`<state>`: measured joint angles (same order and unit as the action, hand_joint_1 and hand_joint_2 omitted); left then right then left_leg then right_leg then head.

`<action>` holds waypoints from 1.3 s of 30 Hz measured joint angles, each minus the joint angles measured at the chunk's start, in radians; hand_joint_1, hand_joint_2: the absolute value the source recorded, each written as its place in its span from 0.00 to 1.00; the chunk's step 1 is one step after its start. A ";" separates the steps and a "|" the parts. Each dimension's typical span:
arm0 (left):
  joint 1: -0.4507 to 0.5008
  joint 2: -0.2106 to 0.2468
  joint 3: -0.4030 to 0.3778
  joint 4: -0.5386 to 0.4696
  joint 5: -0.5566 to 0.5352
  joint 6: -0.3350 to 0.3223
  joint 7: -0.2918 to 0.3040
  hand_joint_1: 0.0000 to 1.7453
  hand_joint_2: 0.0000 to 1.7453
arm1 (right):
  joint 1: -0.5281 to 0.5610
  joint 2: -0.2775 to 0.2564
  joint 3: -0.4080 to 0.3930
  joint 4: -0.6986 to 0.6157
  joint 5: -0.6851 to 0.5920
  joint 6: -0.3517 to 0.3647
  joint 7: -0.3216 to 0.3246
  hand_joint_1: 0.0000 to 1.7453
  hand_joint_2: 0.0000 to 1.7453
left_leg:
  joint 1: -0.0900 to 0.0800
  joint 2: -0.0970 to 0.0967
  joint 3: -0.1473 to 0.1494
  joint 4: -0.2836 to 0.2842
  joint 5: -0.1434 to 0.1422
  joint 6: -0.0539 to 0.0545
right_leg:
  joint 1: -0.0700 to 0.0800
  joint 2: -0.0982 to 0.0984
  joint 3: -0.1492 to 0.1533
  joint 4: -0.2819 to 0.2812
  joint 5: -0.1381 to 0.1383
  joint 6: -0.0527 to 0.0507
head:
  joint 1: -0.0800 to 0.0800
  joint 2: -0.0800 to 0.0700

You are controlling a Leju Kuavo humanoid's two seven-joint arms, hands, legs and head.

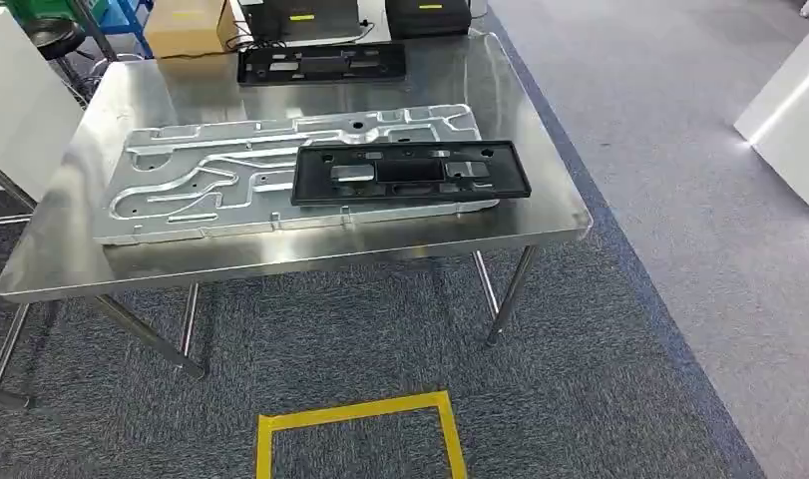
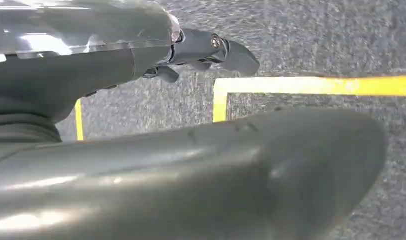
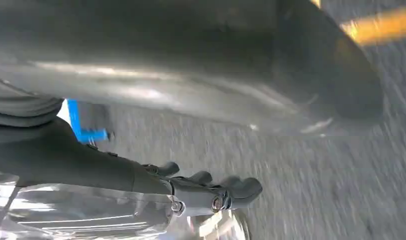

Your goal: Take the parts from the cabinet and place them on the table.

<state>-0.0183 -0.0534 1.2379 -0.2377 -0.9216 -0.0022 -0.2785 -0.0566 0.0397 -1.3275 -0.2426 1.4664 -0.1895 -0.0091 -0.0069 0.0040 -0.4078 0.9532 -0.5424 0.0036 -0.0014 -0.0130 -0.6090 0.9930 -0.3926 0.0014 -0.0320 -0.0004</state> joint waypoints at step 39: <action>-0.038 0.052 -0.067 0.001 -0.103 0.014 -0.042 0.00 0.00 | -0.030 0.079 0.046 0.046 -0.011 0.147 -0.027 0.00 0.00 | 0.006 0.029 -0.129 0.014 0.091 0.044 | -0.006 0.009 -0.068 0.307 -0.242 0.035 | 0.000 0.000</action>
<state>-0.0561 -0.0015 1.1711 -0.2365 -1.0250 0.0122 -0.3201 -0.0868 0.1190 -1.2818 -0.1965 1.4549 -0.0423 -0.0362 -0.0004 0.0331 -0.5367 0.9675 -0.4512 0.0476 -0.0072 -0.0037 -0.6774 1.2995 -0.6349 0.0368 -0.0320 -0.0004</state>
